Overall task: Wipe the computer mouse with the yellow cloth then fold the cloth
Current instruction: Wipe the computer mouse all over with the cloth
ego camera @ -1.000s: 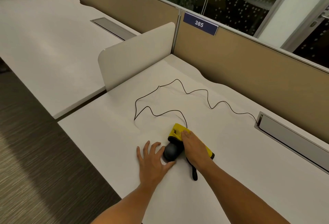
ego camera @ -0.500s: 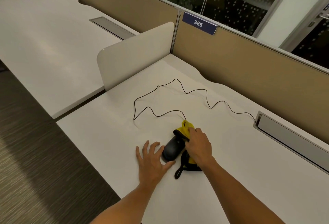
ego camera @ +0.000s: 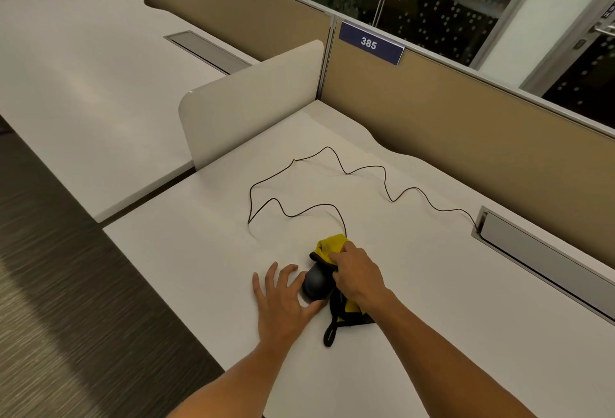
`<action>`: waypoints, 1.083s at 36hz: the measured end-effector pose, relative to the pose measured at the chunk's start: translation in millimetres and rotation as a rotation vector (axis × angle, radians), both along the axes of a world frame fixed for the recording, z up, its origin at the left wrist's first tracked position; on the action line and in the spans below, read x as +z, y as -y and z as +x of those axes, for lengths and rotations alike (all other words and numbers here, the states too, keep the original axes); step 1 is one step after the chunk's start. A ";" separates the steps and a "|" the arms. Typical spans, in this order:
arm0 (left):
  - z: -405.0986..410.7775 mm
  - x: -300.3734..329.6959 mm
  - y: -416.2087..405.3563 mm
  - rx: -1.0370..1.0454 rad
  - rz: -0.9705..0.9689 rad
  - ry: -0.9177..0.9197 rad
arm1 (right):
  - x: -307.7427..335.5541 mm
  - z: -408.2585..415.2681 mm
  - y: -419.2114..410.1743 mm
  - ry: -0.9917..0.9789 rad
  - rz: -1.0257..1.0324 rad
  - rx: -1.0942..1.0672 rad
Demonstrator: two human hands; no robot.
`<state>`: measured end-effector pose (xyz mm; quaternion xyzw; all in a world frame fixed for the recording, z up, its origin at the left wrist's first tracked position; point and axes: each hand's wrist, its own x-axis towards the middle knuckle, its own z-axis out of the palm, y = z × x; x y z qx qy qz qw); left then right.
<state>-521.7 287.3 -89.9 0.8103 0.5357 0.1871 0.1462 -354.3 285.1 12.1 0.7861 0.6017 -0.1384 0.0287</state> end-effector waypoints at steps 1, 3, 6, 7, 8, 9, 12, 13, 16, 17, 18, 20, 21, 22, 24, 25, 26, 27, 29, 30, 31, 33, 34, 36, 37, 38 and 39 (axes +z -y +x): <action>-0.3 0.0 0.0 0.000 -0.001 0.001 | 1.5 0.1 -0.6 0.002 -0.009 0.015; -0.3 0.1 0.0 -0.001 -0.005 -0.004 | 4.0 -0.1 -1.9 0.006 -0.032 0.030; 0.3 0.9 -0.5 -0.004 -0.010 -0.002 | 8.7 -1.7 -2.9 -0.007 -0.057 0.029; 0.4 1.1 -0.7 -0.004 -0.012 -0.007 | 10.6 -2.2 -3.0 -0.018 -0.064 0.024; 0.4 0.9 -0.8 -0.004 -0.014 -0.013 | 11.5 -2.1 -3.1 -0.034 -0.073 0.018; 0.2 0.8 -0.8 -0.004 -0.016 -0.018 | 12.5 -1.9 -3.1 -0.054 -0.086 0.010; -0.1 0.9 -0.8 -0.004 -0.025 -0.022 | 15.3 1.0 -3.1 -0.133 -0.129 -0.032; 0.1 1.3 -0.8 -0.004 -0.031 -0.027 | 19.2 2.2 -2.4 -0.171 -0.150 -0.048; -0.6 1.0 -1.4 -0.009 -0.036 -0.041 | 41.9 9.7 2.4 -0.317 -0.188 -0.072; -1.1 0.8 -1.6 -0.013 -0.036 -0.040 | 52.8 13.8 5.7 -0.370 -0.184 -0.105; -1.5 0.6 -1.8 -0.017 -0.034 -0.036 | 63.1 19.2 9.8 -0.422 -0.175 -0.148; -1.8 0.4 -1.9 -0.019 -0.033 -0.022 | 82.6 33.0 20.9 -0.520 -0.154 -0.211; -1.5 0.5 -1.9 -0.018 -0.035 -0.013 | 91.5 40.8 27.4 -0.555 -0.155 -0.223; -1.4 0.3 -1.9 -0.017 -0.039 -0.005 | 100.0 48.6 34.5 -0.582 -0.164 -0.230; -1.1 0.1 -1.9 -0.017 -0.046 0.001 | 114.5 64.4 49.4 -0.603 -0.190 -0.247; -1.1 0.0 -2.0 -0.018 -0.046 0.001 | 119.6 72.3 57.1 -0.608 -0.197 -0.267; -1.2 0.0 -2.0 -0.017 -0.043 0.002 | 122.4 80.0 64.6 -0.616 -0.195 -0.295; -1.3 -0.2 -1.8 -0.018 -0.040 0.005 | 123.7 87.2 72.4 -0.621 -0.188 -0.325; -1.5 -0.6 -1.4 -0.019 -0.029 0.009 | 122.9 99.1 87.0 -0.630 -0.163 -0.386; -1.8 -0.8 -1.3 -0.019 -0.027 0.008 | 121.7 103.5 93.7 -0.642 -0.145 -0.417; -1.9 -0.7 -1.2 -0.018 -0.026 0.002 | 120.2 107.0 99.9 -0.660 -0.126 -0.450; -1.7 -1.3 -1.4 -0.018 -0.036 -0.007 | 117.4 111.1 110.9 -0.707 -0.085 -0.518; -1.6 -1.3 -1.3 -0.016 -0.039 -0.005 | 115.5 111.7 115.8 -0.730 -0.068 -0.547; -1.6 -1.5 -0.8 -0.010 -0.047 0.005 | 112.3 110.1 123.7 -0.772 -0.040 -0.596; -1.5 -1.2 -0.7 -0.008 -0.052 0.005 | 110.5 108.8 126.9 -0.793 -0.028 -0.618; -1.5 -1.3 -0.7 -0.007 -0.054 -0.001 | 108.2 107.0 129.0 -0.811 -0.016 -0.636; -1.5 -1.1 -0.7 -0.007 -0.054 -0.008 | 105.8 104.5 130.0 -0.823 -0.007 -0.647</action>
